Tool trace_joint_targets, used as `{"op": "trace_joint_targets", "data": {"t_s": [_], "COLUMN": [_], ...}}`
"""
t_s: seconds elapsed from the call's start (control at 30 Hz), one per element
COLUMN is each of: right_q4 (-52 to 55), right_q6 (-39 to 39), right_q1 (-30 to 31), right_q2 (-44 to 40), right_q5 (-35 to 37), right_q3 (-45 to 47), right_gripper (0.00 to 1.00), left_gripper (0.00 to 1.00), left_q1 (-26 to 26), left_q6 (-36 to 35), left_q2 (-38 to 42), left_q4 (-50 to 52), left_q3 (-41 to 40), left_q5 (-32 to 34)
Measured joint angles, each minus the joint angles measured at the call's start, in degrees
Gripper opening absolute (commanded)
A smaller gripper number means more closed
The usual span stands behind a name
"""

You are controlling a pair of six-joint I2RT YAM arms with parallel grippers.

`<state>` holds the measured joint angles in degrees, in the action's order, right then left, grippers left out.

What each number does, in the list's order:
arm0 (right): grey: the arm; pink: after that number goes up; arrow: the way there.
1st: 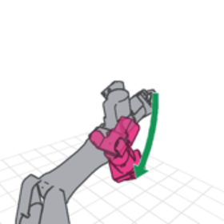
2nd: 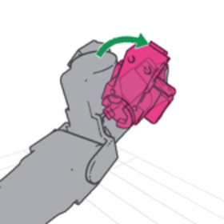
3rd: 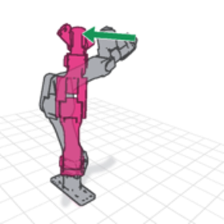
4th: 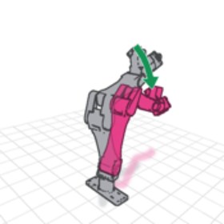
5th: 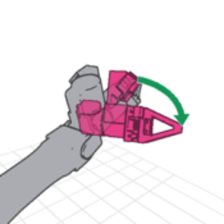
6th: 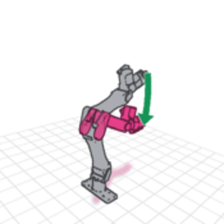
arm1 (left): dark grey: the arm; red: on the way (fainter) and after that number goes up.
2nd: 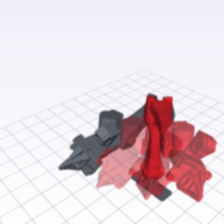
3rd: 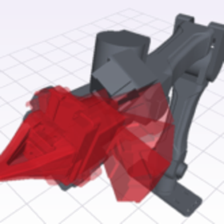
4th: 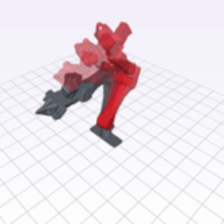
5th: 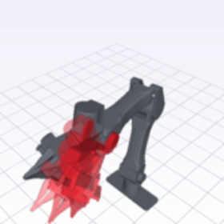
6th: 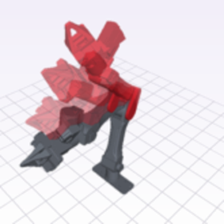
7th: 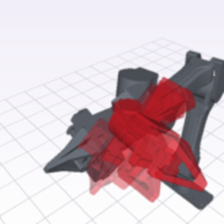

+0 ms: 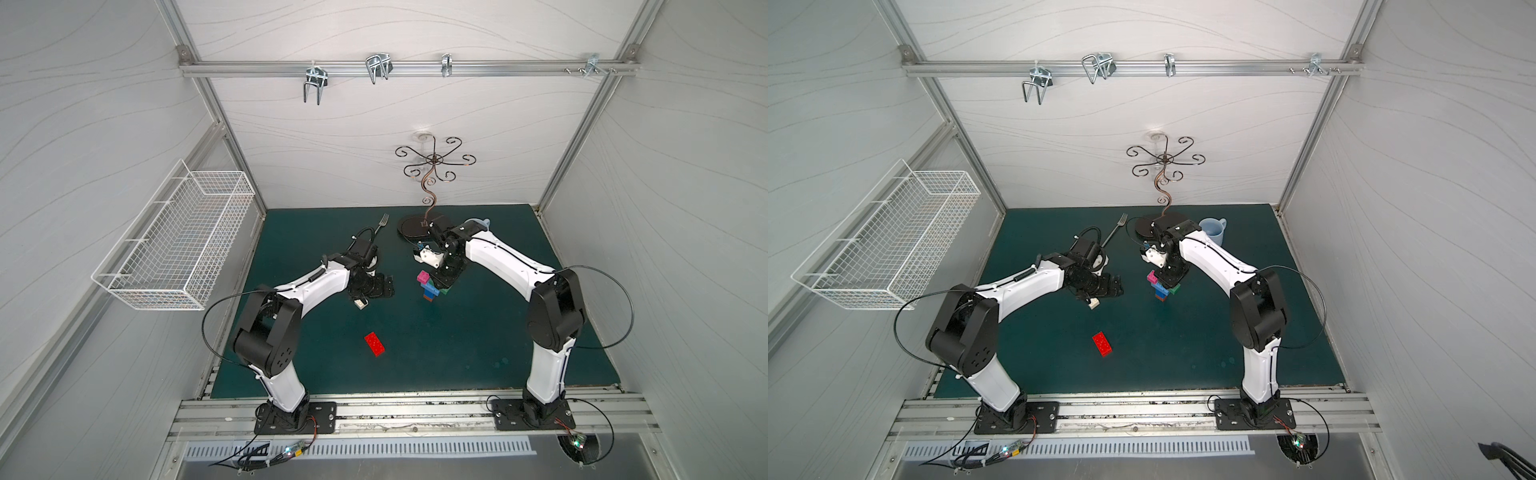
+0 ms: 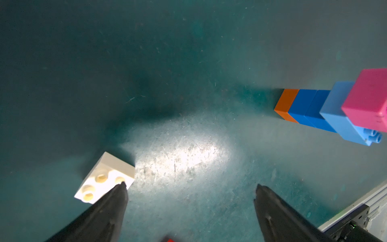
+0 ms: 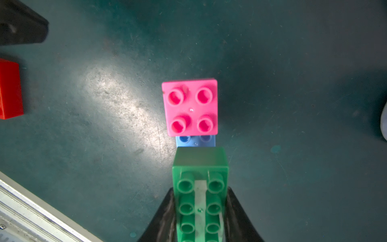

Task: Assemble a spoon with lego
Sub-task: Assemble the lego brick with the lego brick.

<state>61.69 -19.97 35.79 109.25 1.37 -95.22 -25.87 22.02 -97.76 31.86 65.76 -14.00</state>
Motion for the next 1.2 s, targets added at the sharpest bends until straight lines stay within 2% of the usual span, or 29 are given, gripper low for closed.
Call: {"op": "trace_joint_targets", "data": {"t_s": [1.2], "right_q4": [0.9], "right_q6": [-1.0], "right_q1": [1.8], "right_q2": [4.1], "right_q5": [1.4], "right_q3": [-3.3], "right_gripper": [0.18], "left_gripper": [1.0], "left_q1": [0.0], "left_q6": [-0.2], "left_q2": [0.0], "left_q4": [-0.4], "left_q3": [-0.3], "left_q5": [0.1]}}
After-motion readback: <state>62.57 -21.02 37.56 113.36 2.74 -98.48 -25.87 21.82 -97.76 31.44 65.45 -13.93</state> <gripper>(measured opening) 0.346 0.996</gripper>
